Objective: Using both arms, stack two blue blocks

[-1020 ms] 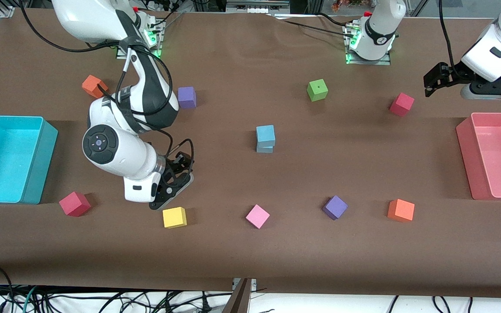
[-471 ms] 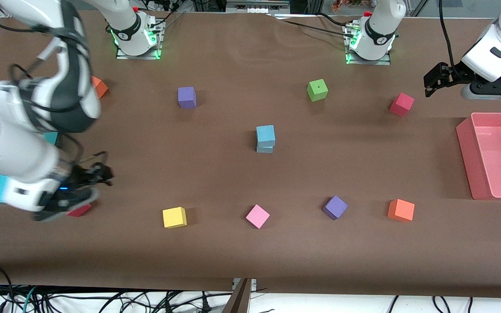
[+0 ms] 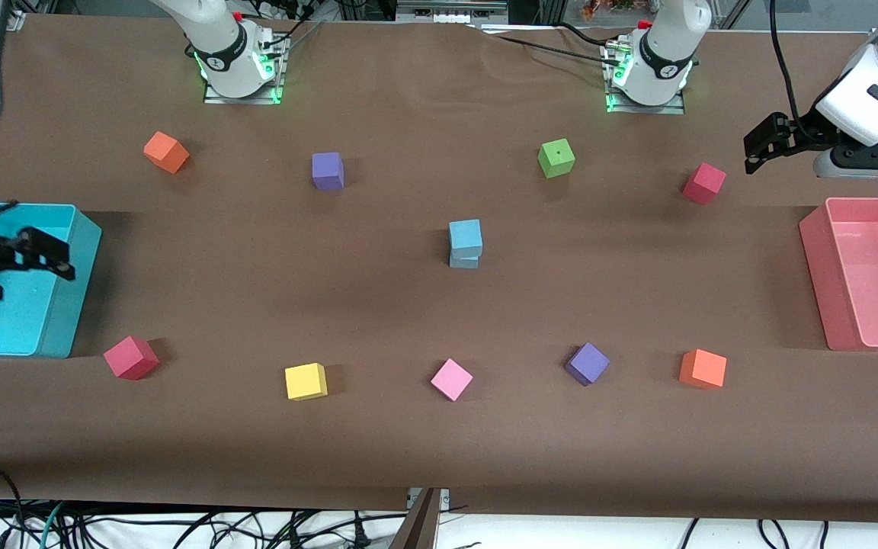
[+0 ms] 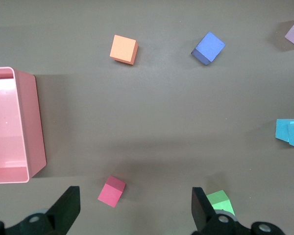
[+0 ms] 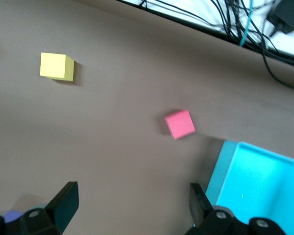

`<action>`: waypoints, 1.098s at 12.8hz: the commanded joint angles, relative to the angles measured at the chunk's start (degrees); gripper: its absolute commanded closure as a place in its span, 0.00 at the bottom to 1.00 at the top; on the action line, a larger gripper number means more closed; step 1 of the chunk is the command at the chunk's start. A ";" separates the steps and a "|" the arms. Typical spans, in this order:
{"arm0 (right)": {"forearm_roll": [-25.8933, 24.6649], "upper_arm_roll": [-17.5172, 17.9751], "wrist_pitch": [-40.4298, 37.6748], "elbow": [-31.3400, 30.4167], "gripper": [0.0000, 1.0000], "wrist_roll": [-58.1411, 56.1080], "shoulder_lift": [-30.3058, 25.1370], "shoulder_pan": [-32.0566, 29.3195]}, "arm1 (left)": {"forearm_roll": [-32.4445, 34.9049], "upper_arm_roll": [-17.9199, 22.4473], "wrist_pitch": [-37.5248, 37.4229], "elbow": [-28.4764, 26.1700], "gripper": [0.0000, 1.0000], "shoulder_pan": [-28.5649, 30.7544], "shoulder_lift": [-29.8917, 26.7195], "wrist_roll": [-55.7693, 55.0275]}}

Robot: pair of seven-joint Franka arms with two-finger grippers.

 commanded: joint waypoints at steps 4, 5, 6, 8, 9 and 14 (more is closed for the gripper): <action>-4.88 10.27 -2.90 -12.48 0.00 15.03 -10.49 -5.30 | -1.46 0.24 -0.36 1.79 0.00 0.57 0.94 0.95; -4.88 10.63 -4.30 -13.28 0.00 15.11 -11.28 -5.48 | -1.46 0.24 -0.36 1.79 0.00 0.57 0.94 0.87; -6.36 11.59 -5.36 -13.20 0.00 15.64 -11.46 -5.57 | -1.46 0.06 -0.36 1.79 0.00 0.57 0.94 0.78; -7.61 12.65 -5.63 -13.37 0.00 16.08 -11.81 -6.71 | -1.37 -0.38 -0.45 1.79 0.00 0.57 0.94 0.25; -7.69 12.56 -5.37 -13.46 0.00 14.95 -11.56 -6.80 | -1.37 -0.47 -0.79 1.79 0.00 0.48 0.85 0.25; -8.22 12.30 -5.11 -12.58 0.00 15.20 -9.62 -6.71 | -0.41 -0.91 -2.64 2.32 0.00 0.13 0.67 0.34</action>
